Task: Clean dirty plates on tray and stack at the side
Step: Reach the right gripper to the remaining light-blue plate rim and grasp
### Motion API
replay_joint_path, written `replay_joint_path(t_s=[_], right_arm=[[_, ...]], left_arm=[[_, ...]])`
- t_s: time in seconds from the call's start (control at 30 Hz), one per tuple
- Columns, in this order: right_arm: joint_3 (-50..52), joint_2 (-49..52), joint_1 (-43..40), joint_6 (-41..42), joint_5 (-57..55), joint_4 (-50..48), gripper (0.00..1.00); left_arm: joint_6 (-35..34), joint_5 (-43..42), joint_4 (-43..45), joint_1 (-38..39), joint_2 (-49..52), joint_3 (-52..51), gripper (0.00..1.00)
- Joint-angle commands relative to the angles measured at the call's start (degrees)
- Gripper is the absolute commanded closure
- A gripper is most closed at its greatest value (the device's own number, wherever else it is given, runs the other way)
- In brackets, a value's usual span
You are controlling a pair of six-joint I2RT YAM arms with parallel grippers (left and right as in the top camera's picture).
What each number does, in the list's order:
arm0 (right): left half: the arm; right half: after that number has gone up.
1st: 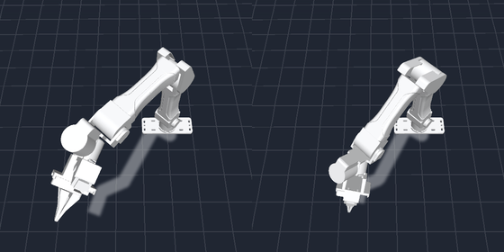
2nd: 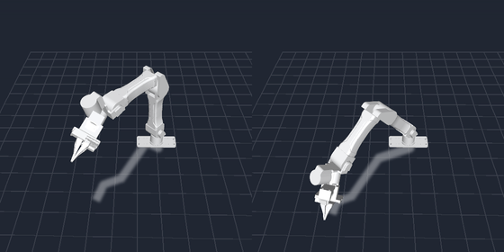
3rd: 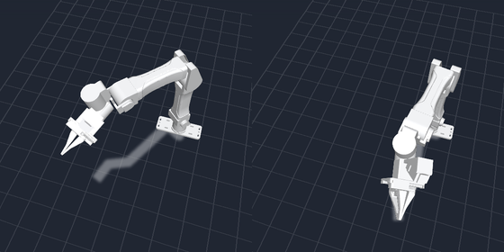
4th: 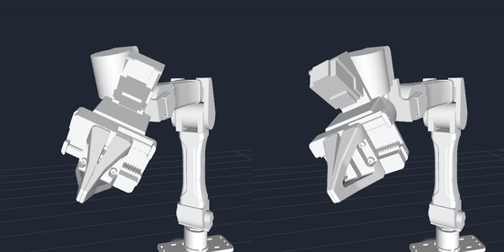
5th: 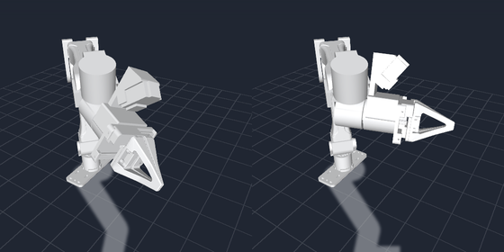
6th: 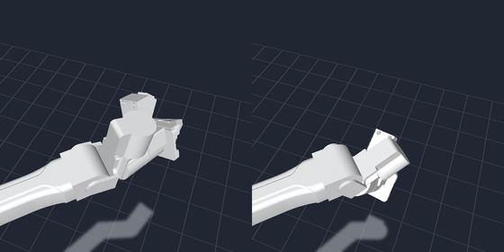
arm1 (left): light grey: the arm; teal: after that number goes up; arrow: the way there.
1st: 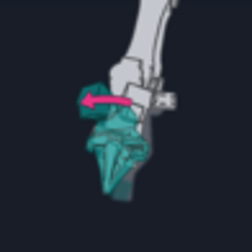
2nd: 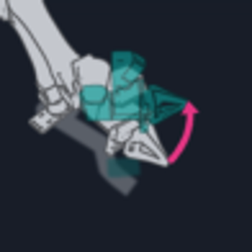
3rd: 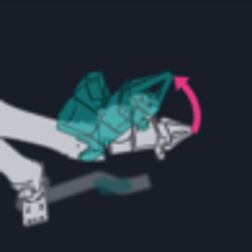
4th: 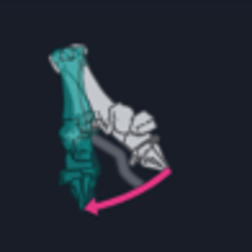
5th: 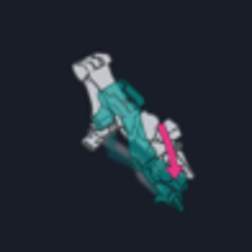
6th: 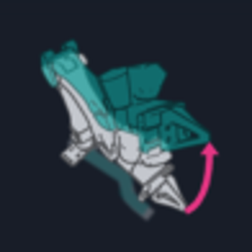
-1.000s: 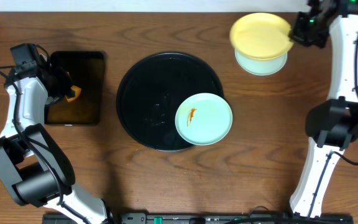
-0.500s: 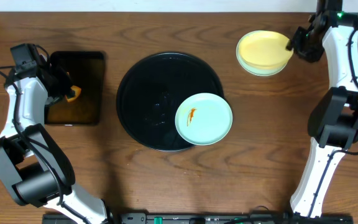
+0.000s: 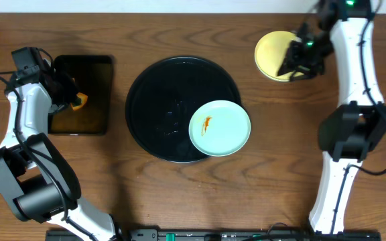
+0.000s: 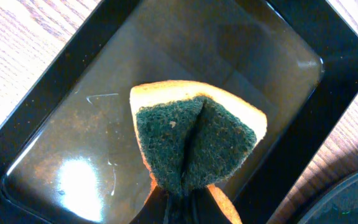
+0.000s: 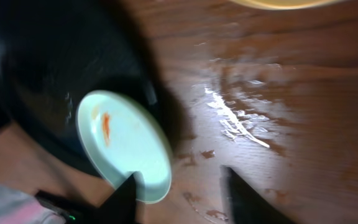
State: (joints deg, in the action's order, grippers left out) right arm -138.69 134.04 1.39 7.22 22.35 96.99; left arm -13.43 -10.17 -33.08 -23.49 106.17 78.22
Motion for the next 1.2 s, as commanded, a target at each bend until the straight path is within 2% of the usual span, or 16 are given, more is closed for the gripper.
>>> replay_joint_path(t_s=[0.0, 0.17, 0.37, 0.47, 0.53, 0.6, 0.7, 0.73, 0.83, 1.03, 1.17], right_arm=[[0.4, -4.0, 7.6, -0.8, -3.8, 0.3, 0.01], [5.3, -7.4, 16.0, 7.4, -15.0, 0.3, 0.01], [24.1, -19.4, 21.4, 28.1, -32.4, 0.2, 0.01], [34.4, -24.4, 22.3, 30.7, -30.2, -3.0, 0.01], [46.2, -28.1, 23.6, 30.6, -25.0, -10.8, 0.01], [52.4, -28.7, 24.5, 30.6, -22.7, -16.0, 0.05], [57.9, -28.2, 25.4, 30.6, -19.2, -23.6, 0.15], [60.0, -28.2, 25.7, 30.7, -17.2, -28.3, 0.15], [61.3, -28.1, 25.8, 31.6, -17.1, -31.4, 0.11], [65.0, -28.0, 25.9, 36.7, -17.1, -35.1, 0.44], [67.3, -28.0, 26.2, 38.0, -17.1, -37.9, 0.47]], left_arm=[[0.7, 0.1, -0.2, -0.2, -0.2, -0.3, 0.93], [0.7, 0.1, -0.7, -0.2, -0.2, -0.3, 0.93], [0.7, 0.1, -0.6, -0.2, -0.2, -0.3, 0.93], [0.0, 0.1, -0.5, -0.2, -0.2, -0.3, 0.93], [-0.8, 0.1, -0.2, -0.2, -0.2, -0.3, 0.92], [-0.8, 0.1, -0.2, -0.2, -0.2, -0.3, 0.93], [-0.8, 0.1, -0.3, -0.2, -0.2, -0.3, 0.93], [-0.8, 0.1, -0.5, -0.2, -0.2, -0.3, 0.93], [-0.8, 0.1, -0.7, -0.2, -0.2, -0.3, 0.92], [-0.8, 0.1, -0.6, -0.2, -0.2, -0.3, 0.93], [-0.8, 0.1, -0.5, -0.2, -0.2, -0.3, 0.93]])
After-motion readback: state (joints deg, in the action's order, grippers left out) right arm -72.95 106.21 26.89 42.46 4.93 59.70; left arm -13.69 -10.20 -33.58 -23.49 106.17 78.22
